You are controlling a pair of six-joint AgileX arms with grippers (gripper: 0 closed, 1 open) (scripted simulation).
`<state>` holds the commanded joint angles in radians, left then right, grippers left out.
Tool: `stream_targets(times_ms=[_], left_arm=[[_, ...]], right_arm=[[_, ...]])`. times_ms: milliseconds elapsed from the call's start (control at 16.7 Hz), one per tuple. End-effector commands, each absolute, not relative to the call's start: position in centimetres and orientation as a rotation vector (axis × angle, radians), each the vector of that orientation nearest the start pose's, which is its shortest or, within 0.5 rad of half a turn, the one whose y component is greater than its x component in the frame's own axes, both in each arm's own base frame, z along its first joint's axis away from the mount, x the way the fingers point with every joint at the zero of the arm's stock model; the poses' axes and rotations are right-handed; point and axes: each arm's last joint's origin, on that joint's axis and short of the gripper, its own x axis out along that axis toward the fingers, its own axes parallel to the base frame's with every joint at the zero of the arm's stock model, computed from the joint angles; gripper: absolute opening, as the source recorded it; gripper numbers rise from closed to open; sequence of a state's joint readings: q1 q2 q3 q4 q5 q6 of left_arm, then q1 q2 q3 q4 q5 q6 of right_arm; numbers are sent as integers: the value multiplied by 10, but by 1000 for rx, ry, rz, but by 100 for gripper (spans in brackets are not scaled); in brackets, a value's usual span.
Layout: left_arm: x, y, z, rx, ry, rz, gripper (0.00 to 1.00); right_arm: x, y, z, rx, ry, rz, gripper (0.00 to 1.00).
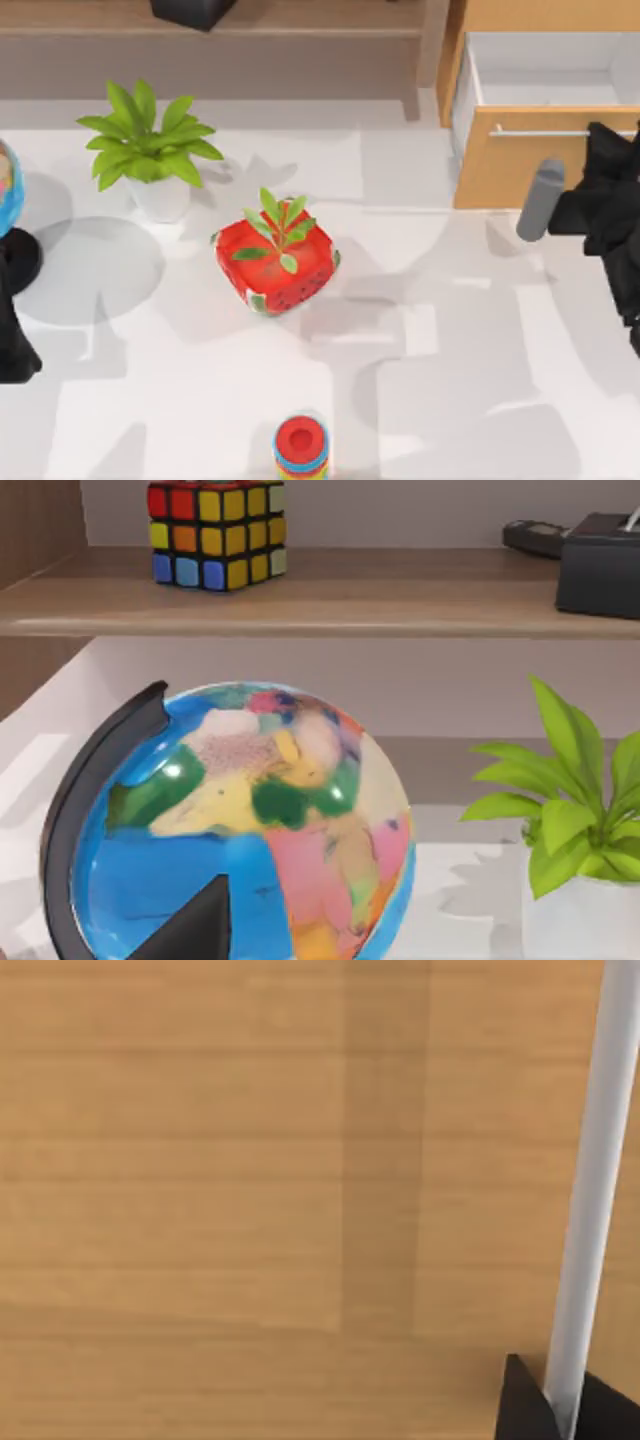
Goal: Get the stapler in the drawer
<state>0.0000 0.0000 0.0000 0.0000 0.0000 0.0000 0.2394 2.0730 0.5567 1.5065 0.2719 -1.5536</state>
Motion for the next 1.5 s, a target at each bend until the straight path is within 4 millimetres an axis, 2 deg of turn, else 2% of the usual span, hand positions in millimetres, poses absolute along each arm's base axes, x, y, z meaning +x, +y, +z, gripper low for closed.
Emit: stream_targets(times_ms=[300,780,1200,1320,1500], left_arm=[[106,-1,160,0,0,0,100],[106,-1,160,0,0,0,100],[106,-1,160,0,0,0,100],[106,-1,160,0,0,0,100],[106,-1,160,0,0,0,100]], right_arm=[[317,72,88,-1567,11,3,0],[372,72,88,-1568,11,3,0],[380,72,85,-1568,20,13,0],[392,72,83,-1571,26,19,0],[418,74,92,-1564,-3,-8,0]])
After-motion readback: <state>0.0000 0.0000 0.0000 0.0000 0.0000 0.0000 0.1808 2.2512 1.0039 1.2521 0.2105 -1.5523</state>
